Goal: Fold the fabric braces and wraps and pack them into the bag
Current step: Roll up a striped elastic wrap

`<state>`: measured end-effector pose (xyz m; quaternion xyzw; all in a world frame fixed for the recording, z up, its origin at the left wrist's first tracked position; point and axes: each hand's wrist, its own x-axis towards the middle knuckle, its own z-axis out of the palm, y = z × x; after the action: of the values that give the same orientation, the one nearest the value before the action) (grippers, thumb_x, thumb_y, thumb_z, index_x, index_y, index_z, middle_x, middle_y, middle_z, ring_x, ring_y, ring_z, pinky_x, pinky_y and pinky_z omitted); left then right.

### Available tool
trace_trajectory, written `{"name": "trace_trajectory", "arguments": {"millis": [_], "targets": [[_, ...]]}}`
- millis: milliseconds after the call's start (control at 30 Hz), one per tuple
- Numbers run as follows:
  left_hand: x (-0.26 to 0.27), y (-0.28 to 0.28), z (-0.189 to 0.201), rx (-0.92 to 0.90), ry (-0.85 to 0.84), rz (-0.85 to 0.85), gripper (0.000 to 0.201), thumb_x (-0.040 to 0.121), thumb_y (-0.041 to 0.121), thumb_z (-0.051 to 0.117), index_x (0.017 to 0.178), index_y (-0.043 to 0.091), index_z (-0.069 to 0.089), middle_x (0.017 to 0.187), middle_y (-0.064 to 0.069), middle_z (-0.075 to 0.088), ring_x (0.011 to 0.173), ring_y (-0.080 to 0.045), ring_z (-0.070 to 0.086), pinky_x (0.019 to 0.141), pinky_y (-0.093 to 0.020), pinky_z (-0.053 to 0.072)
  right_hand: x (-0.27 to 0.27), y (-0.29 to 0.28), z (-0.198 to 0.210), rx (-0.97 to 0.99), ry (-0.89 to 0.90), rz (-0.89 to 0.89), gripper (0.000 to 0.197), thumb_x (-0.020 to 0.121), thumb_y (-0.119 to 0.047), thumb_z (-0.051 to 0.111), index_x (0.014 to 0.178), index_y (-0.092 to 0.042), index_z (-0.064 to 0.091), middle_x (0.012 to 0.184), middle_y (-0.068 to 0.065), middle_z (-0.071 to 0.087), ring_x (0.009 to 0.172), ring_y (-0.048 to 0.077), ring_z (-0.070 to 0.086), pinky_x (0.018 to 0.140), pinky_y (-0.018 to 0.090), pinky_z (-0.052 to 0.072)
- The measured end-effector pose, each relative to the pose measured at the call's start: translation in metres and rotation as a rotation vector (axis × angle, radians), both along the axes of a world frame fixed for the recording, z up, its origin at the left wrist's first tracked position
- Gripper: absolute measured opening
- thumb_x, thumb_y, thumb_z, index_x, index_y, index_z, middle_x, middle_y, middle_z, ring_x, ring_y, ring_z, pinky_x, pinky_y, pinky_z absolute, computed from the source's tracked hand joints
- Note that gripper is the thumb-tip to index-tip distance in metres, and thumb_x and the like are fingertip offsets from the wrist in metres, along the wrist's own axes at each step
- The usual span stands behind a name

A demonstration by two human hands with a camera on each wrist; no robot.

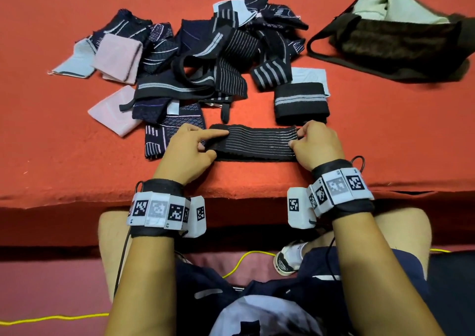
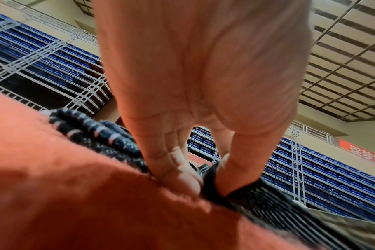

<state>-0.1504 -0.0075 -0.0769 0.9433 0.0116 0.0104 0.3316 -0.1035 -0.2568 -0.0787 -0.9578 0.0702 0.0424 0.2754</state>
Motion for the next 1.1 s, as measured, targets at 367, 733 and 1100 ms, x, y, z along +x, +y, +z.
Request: {"name": "trace_trajectory", "arguments": {"millis": [367,733,1100], "targets": [[-0.001,-0.005,-0.004,0.017,0.01,0.029,0.051,0.085,0.01,0.065,0.123,0.044,0.066,0.114,0.002,0.045,0.081,-0.005,0.051,0.095,-0.023,0.042,0.003,-0.004,-0.005,0.016,0.004,-0.048,0.01,0.089,-0.016,0.059,0.095,-0.009,0.064,0.101,0.016,0.069,0.098,0.037,0.062,0.084,0.038,0.051],[-0.004,-0.008,0.003,0.024,0.04,0.031,0.05,0.082,0.035,0.066,0.13,0.043,0.061,0.109,0.001,0.046,0.082,-0.006,0.053,0.091,-0.024,0.043,-0.003,0.002,0.003,-0.096,-0.014,0.002,0.017,0.091,-0.014,0.054,0.103,-0.02,0.065,0.115,0.012,0.063,0.103,0.038,0.06,0.08,0.036,0.042],[0.008,-0.016,-0.01,0.179,-0.042,0.136,0.063,0.081,0.042,0.076,0.136,0.025,0.051,0.117,-0.008,0.056,0.112,-0.03,0.056,0.094,-0.043,0.044,-0.02,0.051,-0.001,-0.072,-0.049,0.357,0.026,0.089,-0.034,0.065,0.115,-0.034,0.066,0.117,0.006,0.05,0.115,0.031,0.047,0.101,0.04,0.043]]}}
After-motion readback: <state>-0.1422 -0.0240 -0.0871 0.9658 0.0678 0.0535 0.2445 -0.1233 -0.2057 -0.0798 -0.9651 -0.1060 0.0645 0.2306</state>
